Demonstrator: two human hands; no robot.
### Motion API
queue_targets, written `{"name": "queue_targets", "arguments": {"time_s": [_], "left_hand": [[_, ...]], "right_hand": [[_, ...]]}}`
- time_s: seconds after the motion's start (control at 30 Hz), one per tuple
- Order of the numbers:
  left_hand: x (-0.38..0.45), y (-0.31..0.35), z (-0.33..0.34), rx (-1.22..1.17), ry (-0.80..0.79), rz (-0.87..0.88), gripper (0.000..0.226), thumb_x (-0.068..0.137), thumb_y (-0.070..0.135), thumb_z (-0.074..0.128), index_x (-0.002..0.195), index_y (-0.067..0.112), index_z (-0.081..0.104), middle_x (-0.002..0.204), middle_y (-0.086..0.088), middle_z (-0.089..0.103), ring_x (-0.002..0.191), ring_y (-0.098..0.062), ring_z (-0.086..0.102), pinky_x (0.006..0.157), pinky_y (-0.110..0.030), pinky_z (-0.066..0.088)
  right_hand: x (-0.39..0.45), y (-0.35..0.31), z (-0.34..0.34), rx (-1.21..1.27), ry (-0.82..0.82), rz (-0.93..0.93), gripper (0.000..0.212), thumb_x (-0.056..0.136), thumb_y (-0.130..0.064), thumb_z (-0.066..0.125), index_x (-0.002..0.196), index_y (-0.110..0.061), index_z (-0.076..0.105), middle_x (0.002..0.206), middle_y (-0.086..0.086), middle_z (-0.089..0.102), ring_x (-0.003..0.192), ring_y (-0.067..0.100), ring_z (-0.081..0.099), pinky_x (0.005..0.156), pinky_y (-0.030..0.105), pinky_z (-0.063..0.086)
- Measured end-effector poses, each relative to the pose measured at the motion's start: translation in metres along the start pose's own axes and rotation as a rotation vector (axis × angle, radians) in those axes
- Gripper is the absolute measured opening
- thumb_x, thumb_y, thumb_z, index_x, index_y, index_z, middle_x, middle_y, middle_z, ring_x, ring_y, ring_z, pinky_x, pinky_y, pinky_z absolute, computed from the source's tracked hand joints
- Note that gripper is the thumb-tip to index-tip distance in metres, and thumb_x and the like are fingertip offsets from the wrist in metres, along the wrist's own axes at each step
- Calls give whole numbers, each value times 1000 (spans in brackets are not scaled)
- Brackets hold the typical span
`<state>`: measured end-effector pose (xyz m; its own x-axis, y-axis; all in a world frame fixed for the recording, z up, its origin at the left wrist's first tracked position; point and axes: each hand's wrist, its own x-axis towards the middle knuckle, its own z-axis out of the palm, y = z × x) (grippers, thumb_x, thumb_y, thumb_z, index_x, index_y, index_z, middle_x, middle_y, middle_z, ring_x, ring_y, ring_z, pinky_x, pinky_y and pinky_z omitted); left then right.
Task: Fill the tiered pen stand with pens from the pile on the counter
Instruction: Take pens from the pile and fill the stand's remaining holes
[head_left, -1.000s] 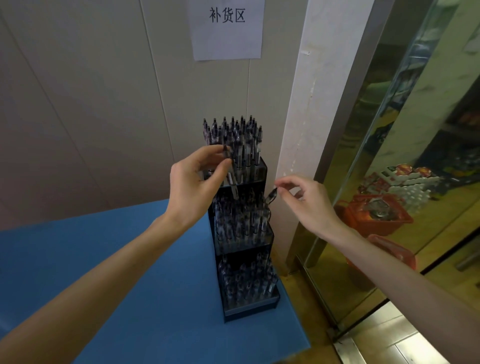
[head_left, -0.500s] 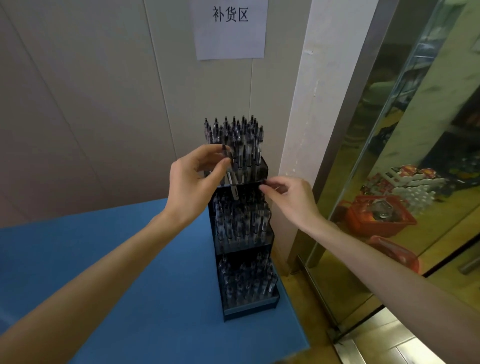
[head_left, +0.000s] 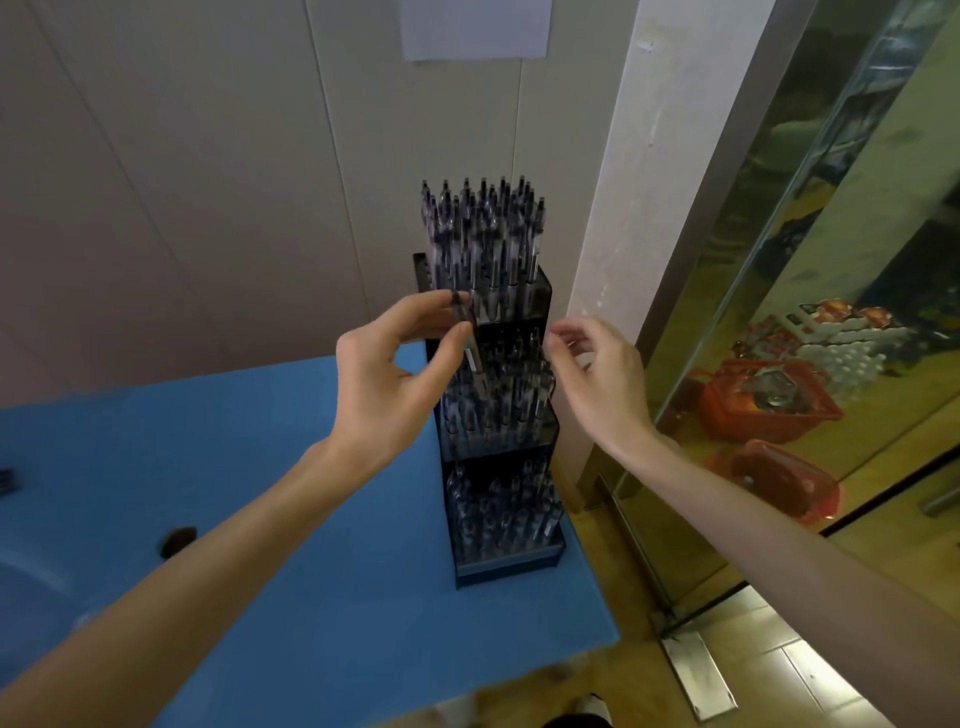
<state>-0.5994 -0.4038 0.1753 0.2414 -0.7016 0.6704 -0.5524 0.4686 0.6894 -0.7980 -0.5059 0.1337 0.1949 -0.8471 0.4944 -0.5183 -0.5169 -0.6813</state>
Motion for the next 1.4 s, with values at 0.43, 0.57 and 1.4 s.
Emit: {"name": "queue_targets", "arguments": {"time_s": [0.43,0.57,1.4], "left_hand": [[-70,-46,9,185,-186,-55,22,92,21,76,114,18,74,100,13,75,93,2,71,87,-31,60],[-79,-58,15,215,-220,-87,23,91,21,76,113,17,74,104,15,73,94,4,70,87,-21,58],[-96,-81,37,541,-297,165,16,94,31,73,106,21,78,92,11,75,89,-10,65,98,-36,40]], "right_hand": [[-90,36,24,30,-109,-109,12,96,-10,65,105,-17,62,94,-9,62,85,1,57,74,16,45],[-95,44,31,-96,-194,-295,10,93,-9,67,102,-14,71,100,-6,69,96,12,62,81,32,52],[-105,63,30,-89,-222,-265,16,93,-6,67,103,-15,76,101,-7,72,103,12,62,86,40,53]]}}
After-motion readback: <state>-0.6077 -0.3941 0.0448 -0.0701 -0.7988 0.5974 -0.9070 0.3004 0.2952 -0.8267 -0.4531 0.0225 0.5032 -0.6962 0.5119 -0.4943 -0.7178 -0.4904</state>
